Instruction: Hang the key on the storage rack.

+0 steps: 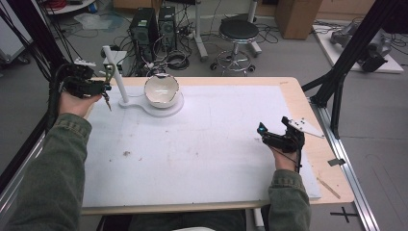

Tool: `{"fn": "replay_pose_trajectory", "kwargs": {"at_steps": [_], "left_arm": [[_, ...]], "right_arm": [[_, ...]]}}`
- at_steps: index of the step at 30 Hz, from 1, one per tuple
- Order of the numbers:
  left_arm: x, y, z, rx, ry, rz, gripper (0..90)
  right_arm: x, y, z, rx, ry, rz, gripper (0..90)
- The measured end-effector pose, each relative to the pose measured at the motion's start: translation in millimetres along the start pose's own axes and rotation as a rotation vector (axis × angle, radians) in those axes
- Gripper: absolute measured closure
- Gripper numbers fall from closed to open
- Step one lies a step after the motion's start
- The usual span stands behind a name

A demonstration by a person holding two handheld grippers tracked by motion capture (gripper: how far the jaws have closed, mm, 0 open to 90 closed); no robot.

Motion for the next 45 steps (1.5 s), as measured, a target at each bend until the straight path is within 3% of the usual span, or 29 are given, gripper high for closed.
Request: {"fn": "replay_pose_trajectory", "kwargs": {"at_steps": [3,4,6,13,15,25,30,39,42,45], "left_arm": [[0.9,-0.7,-1.9,-0.002,0.005,0.002,66.5],[1.5,-1.0,-1.7,0.005,0.002,0.004,57.3],[2.2,-2.1,-1.4,0.009,0.003,0.005,55.5],[2.6,-9.2,2.9,0.026,0.030,0.071,12.8],[4.3,-9.8,3.9,0.046,0.024,0.091,6.8],[7.3,-13.8,14.4,0.085,0.018,0.112,1.6],[11.0,-12.3,20.0,0.133,0.017,0.102,1.6],[28.2,-6.1,30.5,0.168,-0.014,0.053,1.6],[34.0,-5.3,35.5,0.183,-0.004,0.035,1.6],[37.4,-6.9,41.0,0.214,-0.005,0.043,1.6]], "right_arm": [[-0.3,0.0,-0.2,0.000,0.002,0.005,0.6],[-0.8,-0.2,0.2,-0.002,0.001,0.004,0.6],[-0.7,-0.2,0.3,-0.001,0.001,0.005,0.6],[-0.2,-0.5,0.7,-0.004,-0.002,-0.002,0.6],[-0.2,-0.8,0.8,-0.005,0.000,-0.002,0.6],[-0.5,-1.8,0.2,-0.009,-0.003,0.000,0.6],[-0.3,-1.9,0.5,-0.009,-0.002,-0.001,0.6],[-0.5,-2.6,-0.6,-0.012,0.003,0.009,0.6],[-1.3,-3.1,-0.7,-0.015,0.003,0.006,0.6],[-2.0,-3.4,-1.0,-0.017,0.005,0.012,0.6]]}}
Point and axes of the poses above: each handheld gripper's, and its own axes: z roughly backward along the jaws, y roughly out of its top, x roughly to its right, the point moved 6 cm from there along -z, roughly forward along the jaws, and after that the axes turned 10 degrees about -z, right-handed, at the moved point
